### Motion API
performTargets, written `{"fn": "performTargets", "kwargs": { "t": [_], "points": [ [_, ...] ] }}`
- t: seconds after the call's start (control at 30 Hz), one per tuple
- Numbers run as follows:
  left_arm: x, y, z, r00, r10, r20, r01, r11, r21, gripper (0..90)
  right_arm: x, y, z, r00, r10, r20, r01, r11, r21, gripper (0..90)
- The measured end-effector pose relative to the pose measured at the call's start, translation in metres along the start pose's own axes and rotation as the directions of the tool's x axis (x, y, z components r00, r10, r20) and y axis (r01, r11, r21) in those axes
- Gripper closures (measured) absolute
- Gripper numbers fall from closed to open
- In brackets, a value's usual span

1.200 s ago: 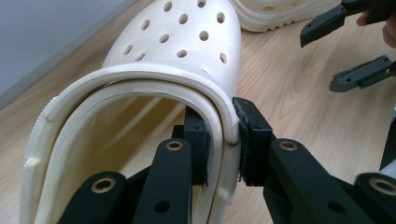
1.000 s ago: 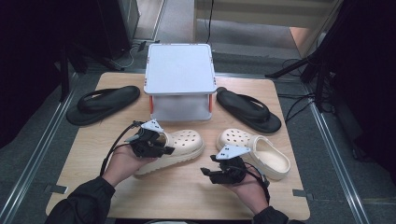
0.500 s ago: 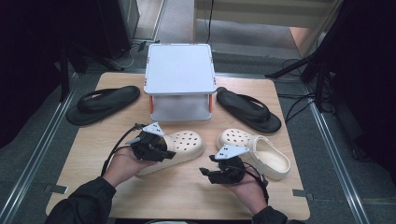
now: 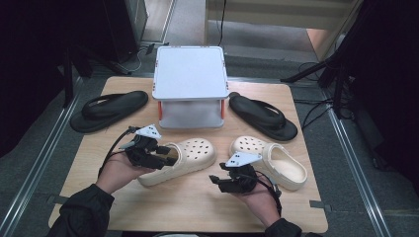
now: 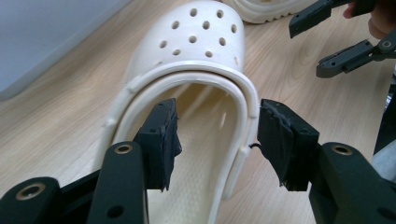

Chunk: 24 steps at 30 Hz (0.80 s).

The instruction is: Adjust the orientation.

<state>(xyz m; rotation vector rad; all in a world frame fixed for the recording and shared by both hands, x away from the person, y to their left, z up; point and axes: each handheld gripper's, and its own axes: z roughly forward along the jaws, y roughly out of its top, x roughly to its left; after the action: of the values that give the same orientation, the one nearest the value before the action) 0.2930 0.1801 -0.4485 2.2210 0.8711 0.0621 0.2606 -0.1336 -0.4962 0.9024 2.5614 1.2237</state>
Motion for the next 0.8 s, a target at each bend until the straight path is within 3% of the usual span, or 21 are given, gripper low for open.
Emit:
{"fn": "performTargets", "kwargs": {
  "t": [0.13,0.33,0.37,0.5,0.53,0.57,0.6,0.63,0.8],
  "points": [
    [0.007,-0.002,-0.009,0.9998,-0.02,-0.01,0.019,0.9997,-0.018,49.6,0.001,0.002,0.004,1.0,0.005,-0.001,-0.005,1.0,0.0,45.7],
    [0.018,-0.006,-0.017,0.9987,-0.051,-0.002,0.051,0.9983,-0.03,59.0,0.002,0.005,0.009,0.9997,0.024,0.001,-0.024,1.0,-0.011,49.6],
    [0.019,-0.007,-0.018,0.9986,-0.053,0.002,0.053,0.9982,-0.029,65.5,0.002,0.005,0.01,0.9996,0.028,0.007,-0.028,0.999,-0.016,52.4],
    [0.023,-0.008,-0.02,0.9992,-0.037,-0.014,0.037,0.9989,-0.028,76.3,0.002,0.006,0.012,0.9994,0.035,0.005,-0.035,0.999,-0.015,60.4],
    [0.024,-0.008,-0.02,0.9993,-0.029,-0.023,0.028,0.9993,-0.026,79.1,0.002,0.007,0.013,0.9991,0.042,0.008,-0.042,0.999,-0.014,66.4],
    [0.027,-0.009,-0.02,0.9991,-0.032,-0.03,0.031,0.9993,-0.022,79.1,0.002,0.007,0.013,0.9991,0.042,0.008,-0.042,0.999,-0.014,66.4],
    [0.029,-0.009,-0.02,0.9986,-0.037,-0.036,0.037,0.9992,-0.017,80.9,0.002,0.007,0.014,0.9989,0.047,0.007,-0.047,0.999,-0.016,72.4],
    [0.032,-0.01,-0.019,0.9978,-0.047,-0.047,0.046,0.9988,-0.016,80.9,0.002,0.007,0.014,0.9989,0.047,0.007,-0.047,0.999,-0.016,72.4],
    [0.05,-0.014,-0.015,0.9964,-0.061,-0.059,0.061,0.9982,-0.001,89.6,0.003,0.013,0.022,0.9984,0.054,0.017,-0.054,0.998,-0.022,88.7]
  ]
}}
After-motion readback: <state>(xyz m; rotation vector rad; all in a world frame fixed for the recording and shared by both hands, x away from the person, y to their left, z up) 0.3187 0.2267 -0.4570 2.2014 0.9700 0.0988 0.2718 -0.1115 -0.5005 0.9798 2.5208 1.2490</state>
